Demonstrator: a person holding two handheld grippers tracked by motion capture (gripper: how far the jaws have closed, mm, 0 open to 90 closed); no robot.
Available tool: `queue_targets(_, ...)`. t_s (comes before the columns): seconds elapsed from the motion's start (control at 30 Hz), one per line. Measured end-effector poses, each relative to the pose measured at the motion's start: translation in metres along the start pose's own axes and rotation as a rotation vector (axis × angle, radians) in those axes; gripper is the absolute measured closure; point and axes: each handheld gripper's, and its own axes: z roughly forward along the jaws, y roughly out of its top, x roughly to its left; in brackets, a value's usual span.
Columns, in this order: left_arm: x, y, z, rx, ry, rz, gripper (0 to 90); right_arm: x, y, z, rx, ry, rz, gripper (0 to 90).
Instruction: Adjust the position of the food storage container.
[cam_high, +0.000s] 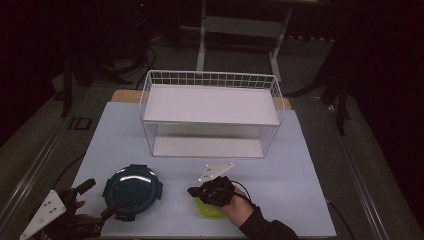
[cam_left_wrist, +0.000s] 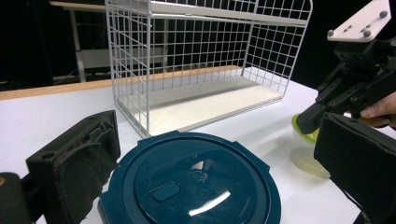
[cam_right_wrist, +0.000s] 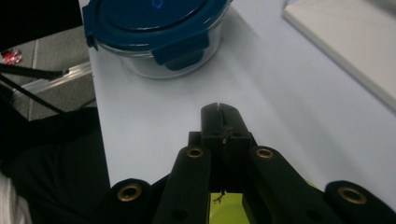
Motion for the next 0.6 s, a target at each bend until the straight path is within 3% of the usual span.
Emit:
queue_targets(0.23, 0.000, 0.000, 0.000, -0.001, -0.001, -0.003, 0.0, -0.003, 0.000, 0.012, 0.070, -0.023, 0.002, 90.0)
queue_targets(0.47, 0.000, 0.000, 0.000, -0.001, -0.001, -0.003, 0.0, -0.009, -0.004, 0.006, 0.071, -0.042, 0.014, 90.0)
queue_targets(0.6, 0.000, 0.000, 0.000, -0.003, 0.000, -0.003, 0.0, -0.018, -0.011, -0.004, 0.067, -0.064, 0.049, 90.0)
